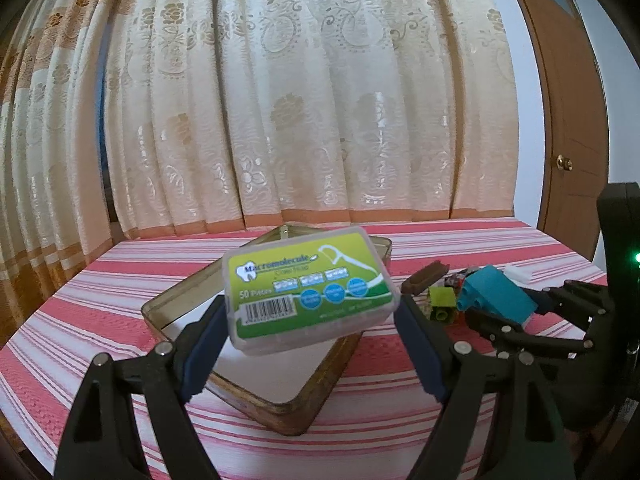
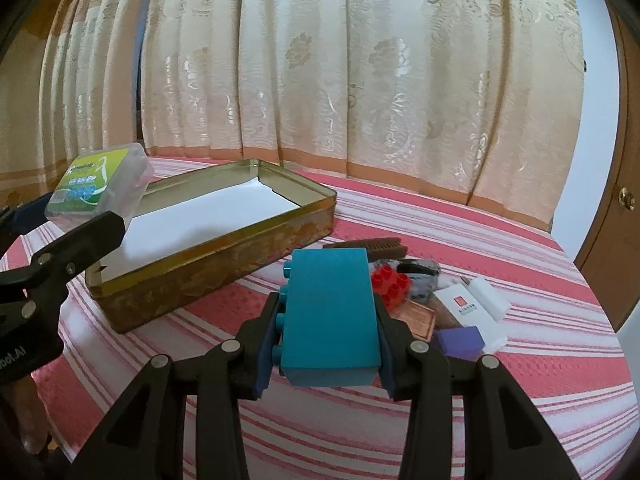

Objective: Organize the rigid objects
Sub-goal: 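Lift the floss box with the left tool while the right tool carries the teal brick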

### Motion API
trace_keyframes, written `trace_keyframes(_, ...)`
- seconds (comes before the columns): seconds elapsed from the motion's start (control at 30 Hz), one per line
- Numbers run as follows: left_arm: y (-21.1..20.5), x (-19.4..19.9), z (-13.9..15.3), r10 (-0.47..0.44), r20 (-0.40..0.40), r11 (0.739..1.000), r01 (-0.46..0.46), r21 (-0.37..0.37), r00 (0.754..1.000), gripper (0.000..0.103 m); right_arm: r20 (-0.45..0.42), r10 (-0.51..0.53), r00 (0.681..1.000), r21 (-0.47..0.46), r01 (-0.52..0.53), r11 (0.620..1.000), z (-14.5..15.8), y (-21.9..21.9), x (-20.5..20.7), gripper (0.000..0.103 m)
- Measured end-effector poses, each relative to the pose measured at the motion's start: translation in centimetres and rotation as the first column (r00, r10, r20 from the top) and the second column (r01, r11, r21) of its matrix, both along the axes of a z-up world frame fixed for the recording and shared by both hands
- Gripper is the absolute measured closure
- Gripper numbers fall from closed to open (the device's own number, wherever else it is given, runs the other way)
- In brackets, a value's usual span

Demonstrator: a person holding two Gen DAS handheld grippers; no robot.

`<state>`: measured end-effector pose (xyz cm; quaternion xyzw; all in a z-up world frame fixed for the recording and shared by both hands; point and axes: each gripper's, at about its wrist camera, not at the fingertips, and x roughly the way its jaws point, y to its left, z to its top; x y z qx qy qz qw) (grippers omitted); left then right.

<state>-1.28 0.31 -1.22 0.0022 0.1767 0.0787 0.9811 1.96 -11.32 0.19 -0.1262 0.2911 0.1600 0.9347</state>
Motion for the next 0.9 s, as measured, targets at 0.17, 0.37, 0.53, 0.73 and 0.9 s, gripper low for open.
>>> trace_keyframes(0.17,0.8,0.0,0.2,0.012,-0.002,1.0,-0.012,0.004,1.0,0.02,-0.002,0.019,1.0,-0.003,-0.019,1.0,0.1,0.9,0.3,0.058)
trace_keyframes(0.37,2.1,0.4,0.2,0.027,-0.017,1.0,-0.027,0.001,0.999,0.02,-0.006,0.043,0.999,-0.007,-0.043,0.999,0.2,1.9,0.7,0.058)
trace_keyframes(0.53,3.1,0.9,0.3,0.02,-0.038,1.0,-0.02,0.002,0.999,0.02,-0.02,0.063,0.998,-0.012,-0.063,0.998,0.1,2.6,1.4,0.058)
trace_keyframes(0.73,4.5,2.0,0.4,0.014,-0.067,1.0,-0.014,-0.001,0.998,0.02,-0.026,0.084,0.996,-0.034,-0.085,0.996,0.4,3.7,2.6,0.059)
trace_keyframes(0.9,5.9,3.4,0.8,-0.007,-0.105,1.0,0.005,-0.015,0.994,0.02,-0.045,0.104,0.994,-0.037,-0.106,0.994,0.8,4.7,4.2,0.059)
